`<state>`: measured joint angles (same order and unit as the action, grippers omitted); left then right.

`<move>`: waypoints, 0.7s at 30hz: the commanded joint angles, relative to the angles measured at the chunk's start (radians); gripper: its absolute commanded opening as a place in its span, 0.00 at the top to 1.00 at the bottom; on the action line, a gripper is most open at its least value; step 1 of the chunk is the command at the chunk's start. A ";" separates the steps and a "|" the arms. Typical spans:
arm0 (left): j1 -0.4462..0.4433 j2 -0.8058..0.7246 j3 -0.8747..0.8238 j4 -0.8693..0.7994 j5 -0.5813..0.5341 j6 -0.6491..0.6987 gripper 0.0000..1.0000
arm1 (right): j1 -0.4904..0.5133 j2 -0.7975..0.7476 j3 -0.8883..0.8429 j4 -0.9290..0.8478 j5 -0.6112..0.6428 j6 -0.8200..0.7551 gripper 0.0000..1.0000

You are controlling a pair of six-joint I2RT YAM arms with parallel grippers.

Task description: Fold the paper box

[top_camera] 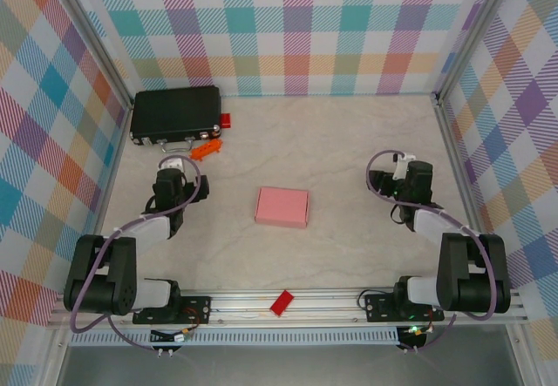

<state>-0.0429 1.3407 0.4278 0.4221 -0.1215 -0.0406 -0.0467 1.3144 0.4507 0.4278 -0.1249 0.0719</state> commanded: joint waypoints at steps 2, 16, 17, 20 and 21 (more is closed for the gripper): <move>0.027 0.023 -0.037 0.244 0.086 0.018 0.00 | -0.008 0.023 -0.064 0.262 -0.047 -0.063 0.18; 0.039 0.214 -0.091 0.560 0.160 0.040 0.00 | -0.009 0.204 -0.099 0.497 -0.058 -0.046 0.17; 0.040 0.247 -0.096 0.608 0.158 0.041 0.00 | -0.009 0.228 -0.104 0.538 -0.055 -0.040 0.16; 0.038 0.241 -0.047 0.503 0.129 0.031 0.00 | -0.010 0.217 -0.079 0.474 -0.025 -0.030 0.09; 0.036 0.246 -0.044 0.509 0.130 0.033 0.00 | -0.009 0.224 -0.072 0.472 -0.021 -0.029 0.04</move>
<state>-0.0166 1.5810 0.3565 0.9081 0.0086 -0.0174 -0.0467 1.5276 0.3653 0.8604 -0.1589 0.0372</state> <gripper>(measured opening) 0.997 0.922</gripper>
